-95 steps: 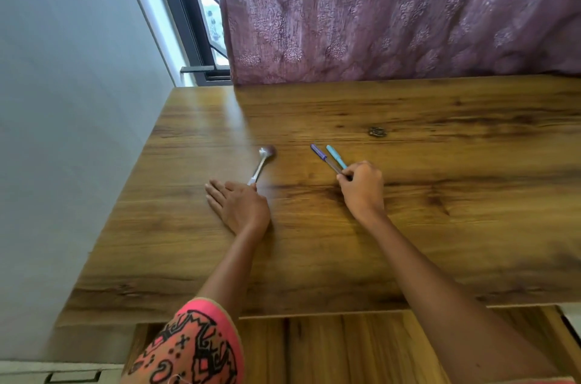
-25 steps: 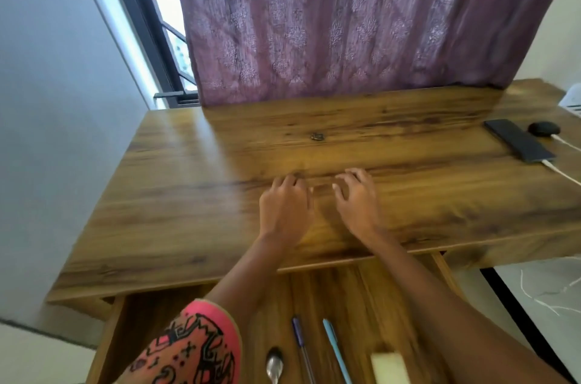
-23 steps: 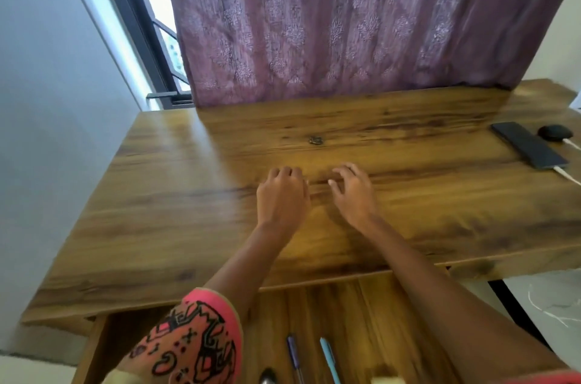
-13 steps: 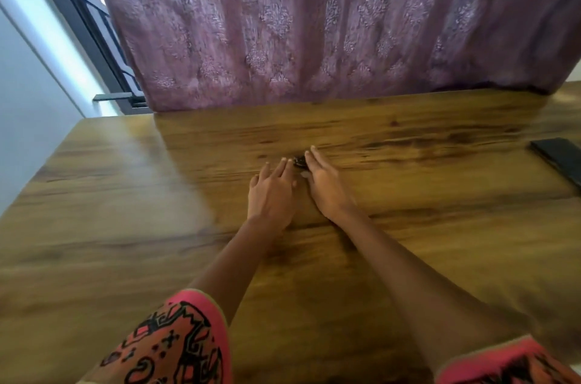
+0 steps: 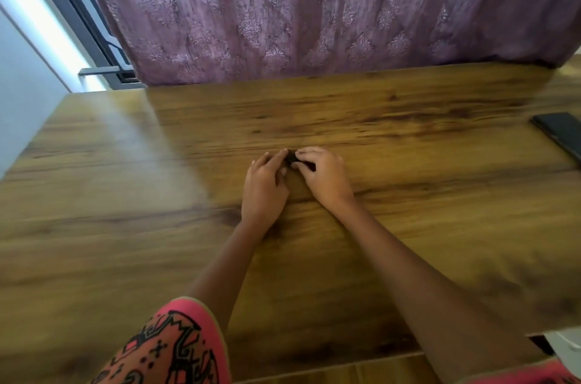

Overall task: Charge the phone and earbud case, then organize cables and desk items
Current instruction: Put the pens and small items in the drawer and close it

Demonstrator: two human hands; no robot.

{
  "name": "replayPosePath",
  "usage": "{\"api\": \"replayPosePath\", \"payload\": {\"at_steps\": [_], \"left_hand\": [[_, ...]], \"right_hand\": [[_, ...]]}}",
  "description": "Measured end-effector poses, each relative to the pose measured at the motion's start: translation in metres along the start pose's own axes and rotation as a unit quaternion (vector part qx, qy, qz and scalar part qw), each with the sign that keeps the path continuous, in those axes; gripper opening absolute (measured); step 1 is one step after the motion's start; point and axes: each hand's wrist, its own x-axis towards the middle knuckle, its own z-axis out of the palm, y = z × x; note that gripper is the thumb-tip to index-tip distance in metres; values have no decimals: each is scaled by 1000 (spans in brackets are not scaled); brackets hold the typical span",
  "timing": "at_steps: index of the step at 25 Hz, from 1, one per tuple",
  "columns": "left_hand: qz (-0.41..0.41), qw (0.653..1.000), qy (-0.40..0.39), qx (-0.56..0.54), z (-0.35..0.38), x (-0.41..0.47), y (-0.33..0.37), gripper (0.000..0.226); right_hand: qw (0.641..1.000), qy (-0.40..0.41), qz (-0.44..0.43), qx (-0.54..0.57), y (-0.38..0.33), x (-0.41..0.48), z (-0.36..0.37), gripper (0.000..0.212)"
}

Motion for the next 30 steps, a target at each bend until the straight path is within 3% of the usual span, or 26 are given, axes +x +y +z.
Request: {"api": "replayPosePath", "payload": {"at_steps": [6, 12, 18, 25, 30], "left_hand": [[-63, 990, 15, -125, -33, -87, 12, 43], [-117, 965, 45, -230, -110, -224, 5, 37], [-233, 935, 117, -242, -169, -344, -34, 31], [-351, 926, 71, -123, -175, -406, -92, 27], [-363, 927, 14, -94, -170, -415, -108, 27]], "right_hand": [[995, 40, 51, 80, -48, -87, -7, 26], [986, 42, 84, 137, -139, -218, 6, 20], [981, -31, 50, 184, -205, -337, 48, 22], [972, -155, 131, 119, -224, -396, 106, 30], [964, -192, 172, 64, -220, -409, 127, 31]]}}
